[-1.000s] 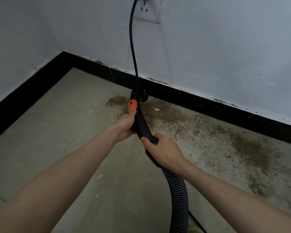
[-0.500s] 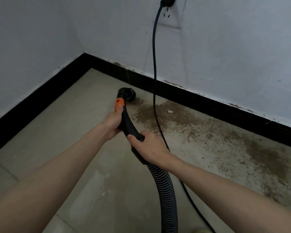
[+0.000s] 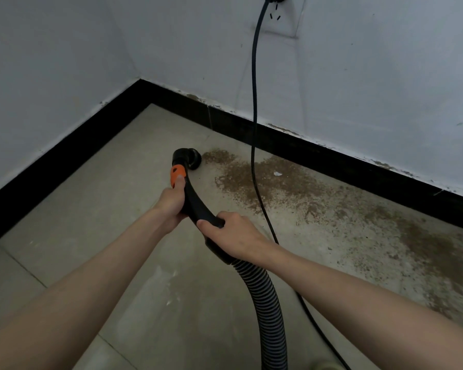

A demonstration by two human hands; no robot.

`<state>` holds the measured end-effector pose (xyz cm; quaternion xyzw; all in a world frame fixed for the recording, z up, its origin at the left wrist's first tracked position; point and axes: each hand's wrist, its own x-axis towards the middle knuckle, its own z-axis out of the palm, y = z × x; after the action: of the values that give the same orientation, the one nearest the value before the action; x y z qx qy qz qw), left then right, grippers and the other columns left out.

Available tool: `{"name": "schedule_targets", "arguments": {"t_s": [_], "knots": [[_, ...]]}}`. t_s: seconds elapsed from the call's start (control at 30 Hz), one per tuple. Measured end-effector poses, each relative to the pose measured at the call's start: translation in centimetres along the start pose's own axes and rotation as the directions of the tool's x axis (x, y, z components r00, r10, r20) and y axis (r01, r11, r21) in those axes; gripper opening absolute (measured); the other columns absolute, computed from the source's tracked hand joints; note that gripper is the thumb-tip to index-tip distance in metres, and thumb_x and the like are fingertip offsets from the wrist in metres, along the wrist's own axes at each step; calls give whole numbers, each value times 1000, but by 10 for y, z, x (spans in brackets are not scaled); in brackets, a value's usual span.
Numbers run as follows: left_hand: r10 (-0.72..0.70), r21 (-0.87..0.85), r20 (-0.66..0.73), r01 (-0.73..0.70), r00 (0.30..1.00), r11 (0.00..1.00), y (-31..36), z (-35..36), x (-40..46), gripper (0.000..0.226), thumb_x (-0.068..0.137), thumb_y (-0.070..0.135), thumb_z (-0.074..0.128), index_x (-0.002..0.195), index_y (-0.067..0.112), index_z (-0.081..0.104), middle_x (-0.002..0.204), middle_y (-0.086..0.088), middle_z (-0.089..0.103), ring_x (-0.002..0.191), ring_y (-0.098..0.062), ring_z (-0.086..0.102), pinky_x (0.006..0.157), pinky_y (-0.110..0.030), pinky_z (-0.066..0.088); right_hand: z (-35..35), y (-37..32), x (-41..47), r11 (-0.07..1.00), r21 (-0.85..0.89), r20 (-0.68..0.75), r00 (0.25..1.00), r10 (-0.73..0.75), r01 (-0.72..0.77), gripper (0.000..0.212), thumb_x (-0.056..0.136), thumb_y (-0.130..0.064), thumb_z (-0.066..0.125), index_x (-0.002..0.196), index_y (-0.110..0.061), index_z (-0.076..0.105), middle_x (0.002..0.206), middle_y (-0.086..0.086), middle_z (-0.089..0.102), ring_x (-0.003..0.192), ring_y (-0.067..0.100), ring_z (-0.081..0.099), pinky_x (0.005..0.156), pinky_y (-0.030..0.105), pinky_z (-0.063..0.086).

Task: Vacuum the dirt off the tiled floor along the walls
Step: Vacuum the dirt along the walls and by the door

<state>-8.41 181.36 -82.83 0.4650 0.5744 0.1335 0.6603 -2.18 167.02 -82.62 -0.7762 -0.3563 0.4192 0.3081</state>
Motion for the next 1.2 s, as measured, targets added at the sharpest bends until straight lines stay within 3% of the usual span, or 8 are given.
{"name": "schedule_targets", "arguments": {"t_s": [0.27,0.37,0.5,0.63,0.77,1.0,1.2], "knots": [[-7,-1,26,7,1000,1000,3,11,4,58,99,46,37,130,-3,41,94,-6,55,82,-18,56,70,-32,46,-4,4,3,999,-48,-42,999,1,-3,43,86,-64,48,84,-21,56,81,3,68,72,22,67,67,40,57],[-6,7,40,5,999,1000,3,17,7,60,100,46,36,133,-3,38,104,-8,55,90,-21,56,79,-34,45,-9,8,5,999,-54,-49,999,2,-5,42,87,-63,48,83,-22,54,81,2,66,74,22,66,69,41,58],[1,30,41,-2,999,1000,8,27,12,60,100,46,35,135,-3,38,110,-10,53,92,-22,55,79,-34,45,-14,12,12,998,-54,-55,998,10,-13,42,87,-63,48,82,-22,54,81,2,66,74,21,65,68,40,57],[2,26,40,-3,999,1000,18,34,18,56,101,43,35,133,-2,40,99,-7,56,83,-18,56,74,-32,46,-20,10,24,999,-37,-56,998,7,-9,41,86,-63,49,80,-22,55,80,2,68,71,20,66,68,40,57],[19,19,47,-20,999,1000,20,40,22,56,101,43,36,133,-2,40,112,-11,57,91,-20,56,79,-32,46,-23,13,29,1000,-11,-64,998,17,-18,43,85,-64,49,81,-21,56,81,4,68,71,22,67,69,42,59],[-5,24,86,3,996,1000,5,33,17,57,100,44,36,133,-2,41,100,-6,58,86,-16,57,64,-26,47,-16,19,13,998,-48,-69,997,23,-26,42,85,-65,47,82,-23,53,82,2,66,76,23,65,71,42,57],[1,-5,42,-1,999,1000,8,17,8,56,100,44,38,131,-3,42,97,-6,57,85,-16,57,62,-26,46,-14,6,5,998,-56,-48,999,-3,1,43,87,-63,48,86,-21,56,81,2,67,72,22,65,65,37,55]]}}
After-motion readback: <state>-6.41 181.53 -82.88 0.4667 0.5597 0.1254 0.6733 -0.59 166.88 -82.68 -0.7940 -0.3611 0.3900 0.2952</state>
